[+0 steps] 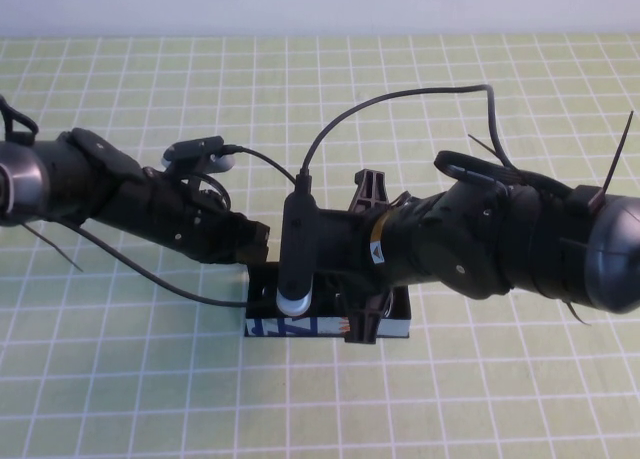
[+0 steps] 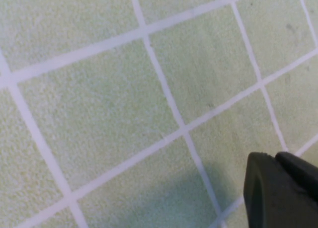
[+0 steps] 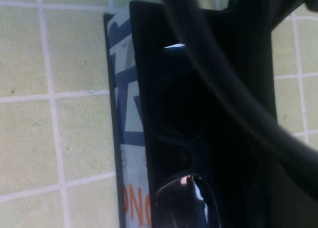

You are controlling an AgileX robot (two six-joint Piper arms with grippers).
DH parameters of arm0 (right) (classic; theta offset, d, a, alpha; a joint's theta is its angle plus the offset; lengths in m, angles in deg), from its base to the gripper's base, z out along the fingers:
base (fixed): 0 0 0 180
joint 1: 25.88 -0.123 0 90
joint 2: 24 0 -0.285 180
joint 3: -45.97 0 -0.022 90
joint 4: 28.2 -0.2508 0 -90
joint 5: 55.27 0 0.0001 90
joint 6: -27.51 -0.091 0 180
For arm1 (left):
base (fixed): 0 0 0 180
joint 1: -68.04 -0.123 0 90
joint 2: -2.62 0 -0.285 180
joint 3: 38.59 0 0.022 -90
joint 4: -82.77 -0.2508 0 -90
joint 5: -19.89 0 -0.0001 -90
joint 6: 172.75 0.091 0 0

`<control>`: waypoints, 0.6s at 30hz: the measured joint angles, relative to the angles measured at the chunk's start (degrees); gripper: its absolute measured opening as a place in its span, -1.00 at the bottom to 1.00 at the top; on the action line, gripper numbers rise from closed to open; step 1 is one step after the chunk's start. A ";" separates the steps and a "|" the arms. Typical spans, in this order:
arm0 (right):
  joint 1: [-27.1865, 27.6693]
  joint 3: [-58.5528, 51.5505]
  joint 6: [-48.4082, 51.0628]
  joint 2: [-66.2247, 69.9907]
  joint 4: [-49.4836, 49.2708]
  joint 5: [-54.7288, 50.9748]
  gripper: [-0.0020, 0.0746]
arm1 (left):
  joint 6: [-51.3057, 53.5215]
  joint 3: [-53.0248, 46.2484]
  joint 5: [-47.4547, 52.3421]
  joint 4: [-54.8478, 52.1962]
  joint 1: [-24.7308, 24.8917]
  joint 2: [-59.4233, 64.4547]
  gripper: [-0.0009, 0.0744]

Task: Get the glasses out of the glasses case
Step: Pick up the glasses from the glasses case

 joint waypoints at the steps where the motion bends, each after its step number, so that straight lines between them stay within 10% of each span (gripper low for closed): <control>1: 0.00 0.00 -0.09 0.00 0.00 0.00 -0.96 | 0.00 0.00 0.11 -0.39 0.00 -0.53 -0.99; 18: 0.00 0.00 -2.95 0.00 0.88 0.36 -0.96 | 8.41 -3.97 14.25 -1.64 -8.57 -18.46 -0.99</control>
